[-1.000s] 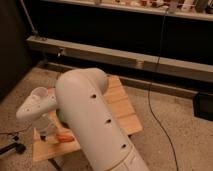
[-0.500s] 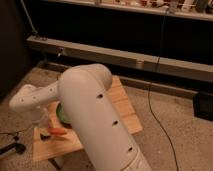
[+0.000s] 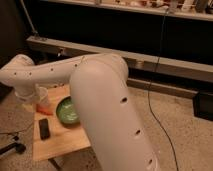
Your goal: Place the pepper in the ceramic cup
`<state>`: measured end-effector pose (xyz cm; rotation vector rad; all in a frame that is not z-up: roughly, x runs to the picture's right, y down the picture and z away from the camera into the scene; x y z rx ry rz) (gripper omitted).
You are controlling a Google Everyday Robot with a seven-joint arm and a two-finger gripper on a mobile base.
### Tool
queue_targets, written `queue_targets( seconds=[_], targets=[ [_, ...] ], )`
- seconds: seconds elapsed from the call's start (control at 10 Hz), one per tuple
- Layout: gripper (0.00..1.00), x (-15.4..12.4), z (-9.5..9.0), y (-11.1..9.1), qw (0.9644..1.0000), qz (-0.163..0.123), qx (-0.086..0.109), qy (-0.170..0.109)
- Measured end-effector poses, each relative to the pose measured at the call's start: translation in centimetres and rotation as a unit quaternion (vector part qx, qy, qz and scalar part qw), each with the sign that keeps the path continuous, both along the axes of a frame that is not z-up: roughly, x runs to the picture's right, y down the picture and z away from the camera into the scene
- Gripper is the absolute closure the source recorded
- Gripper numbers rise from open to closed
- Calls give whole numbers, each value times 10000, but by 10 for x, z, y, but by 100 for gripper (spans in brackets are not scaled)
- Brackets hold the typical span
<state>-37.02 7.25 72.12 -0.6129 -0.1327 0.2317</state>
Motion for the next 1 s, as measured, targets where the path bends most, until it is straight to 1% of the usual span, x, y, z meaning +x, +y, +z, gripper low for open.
queue_targets(
  seconds=[0.1,0.3,0.4,0.6,0.7,0.8,1.0],
  targets=[
    [100,-9,-5,-12,9996,120,229,-95],
    [100,-25,-8,-21,9979,311,524,-198],
    [100,-35,-7,-28,9962,482,683,-249],
    [100,-46,-2,-38,9930,749,873,-268],
    [100,-49,0,-40,9920,815,932,-263],
    [100,-59,6,-46,9894,964,1054,-242],
    [100,-66,19,-58,9859,1179,1176,-151]
  ],
)
